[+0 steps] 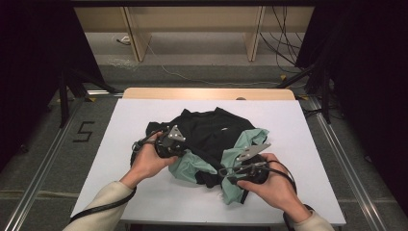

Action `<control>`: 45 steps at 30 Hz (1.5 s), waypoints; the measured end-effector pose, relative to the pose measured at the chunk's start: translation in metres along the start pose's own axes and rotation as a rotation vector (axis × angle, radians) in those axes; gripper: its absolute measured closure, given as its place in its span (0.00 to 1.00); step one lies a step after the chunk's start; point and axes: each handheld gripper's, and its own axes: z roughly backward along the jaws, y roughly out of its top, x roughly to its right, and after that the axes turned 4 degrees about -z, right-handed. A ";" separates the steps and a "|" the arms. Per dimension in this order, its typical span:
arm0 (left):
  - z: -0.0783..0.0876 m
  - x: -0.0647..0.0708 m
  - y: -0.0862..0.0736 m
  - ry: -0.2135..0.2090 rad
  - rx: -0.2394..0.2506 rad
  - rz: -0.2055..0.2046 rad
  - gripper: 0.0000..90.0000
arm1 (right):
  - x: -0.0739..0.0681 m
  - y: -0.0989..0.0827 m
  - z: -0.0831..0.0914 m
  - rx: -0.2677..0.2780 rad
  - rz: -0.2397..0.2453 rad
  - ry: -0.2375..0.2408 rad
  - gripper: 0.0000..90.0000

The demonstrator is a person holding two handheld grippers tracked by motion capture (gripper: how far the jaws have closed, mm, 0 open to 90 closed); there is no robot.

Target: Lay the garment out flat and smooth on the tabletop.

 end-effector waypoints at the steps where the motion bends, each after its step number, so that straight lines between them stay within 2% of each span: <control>1: -0.001 -0.001 0.001 0.007 -0.004 -0.001 0.93 | -0.004 0.001 -0.007 -0.020 0.016 -0.006 0.61; 3: -0.003 -0.002 0.002 0.008 -0.003 0.000 0.93 | -0.007 0.003 -0.019 -0.061 0.037 -0.019 0.61; 5: -0.002 -0.002 0.002 0.005 -0.001 -0.006 0.92 | -0.005 0.003 -0.027 -0.094 0.046 -0.043 0.66; 7: 0.000 -0.001 0.001 0.008 0.002 -0.013 0.90 | 0.001 0.004 -0.034 -0.144 0.040 -0.062 0.90; 8: 0.001 0.000 0.000 0.006 0.002 -0.023 0.89 | 0.004 0.006 -0.034 -0.154 0.042 -0.058 0.97; 11: 0.005 0.001 -0.001 0.008 0.009 -0.038 0.86 | 0.015 0.017 -0.030 -0.119 0.000 -0.040 0.98; 16: 0.012 0.000 0.001 0.039 0.019 -0.048 0.79 | 0.034 0.039 -0.022 -0.080 -0.018 -0.068 0.98; 18: 0.016 0.001 0.004 0.067 0.033 -0.050 0.73 | 0.042 0.046 -0.021 -0.071 -0.025 -0.079 0.98; 20: 0.021 0.003 0.007 0.089 0.044 -0.060 0.66 | 0.051 0.051 -0.023 -0.070 -0.032 -0.107 0.98; 24: 0.033 0.012 0.017 0.106 0.074 -0.094 0.60 | 0.067 0.054 -0.031 -0.091 -0.060 -0.134 0.98; 26: 0.037 0.020 0.023 0.087 0.081 -0.132 0.60 | 0.070 0.053 -0.035 -0.098 -0.071 -0.134 0.98; 27: 0.038 0.025 0.026 0.061 0.078 -0.157 0.60 | 0.072 0.052 -0.037 -0.100 -0.075 -0.133 0.98; 29: 0.035 0.037 0.031 -0.017 0.076 -0.186 0.60 | 0.073 0.050 -0.040 -0.104 -0.082 -0.134 0.98; 31: 0.026 0.049 0.036 -0.058 0.059 -0.227 0.59 | 0.072 0.048 -0.043 -0.103 -0.083 -0.134 0.98; 35: 0.004 0.060 0.043 -0.098 0.001 -0.282 0.52 | 0.070 0.047 -0.044 -0.105 -0.081 -0.138 0.98; 37: -0.009 0.062 0.045 -0.122 -0.029 -0.285 0.48 | 0.069 0.048 -0.044 -0.105 -0.075 -0.139 0.98; 42: -0.028 0.062 0.048 -0.124 -0.038 -0.269 0.43 | 0.068 0.048 -0.044 -0.101 -0.073 -0.136 0.98; 43: -0.031 0.063 0.048 -0.136 -0.044 -0.264 0.42 | 0.068 0.047 -0.044 -0.100 -0.073 -0.136 0.98; 45: -0.037 0.064 0.048 -0.144 -0.066 -0.290 0.43 | 0.068 0.047 -0.044 -0.098 -0.074 -0.135 0.98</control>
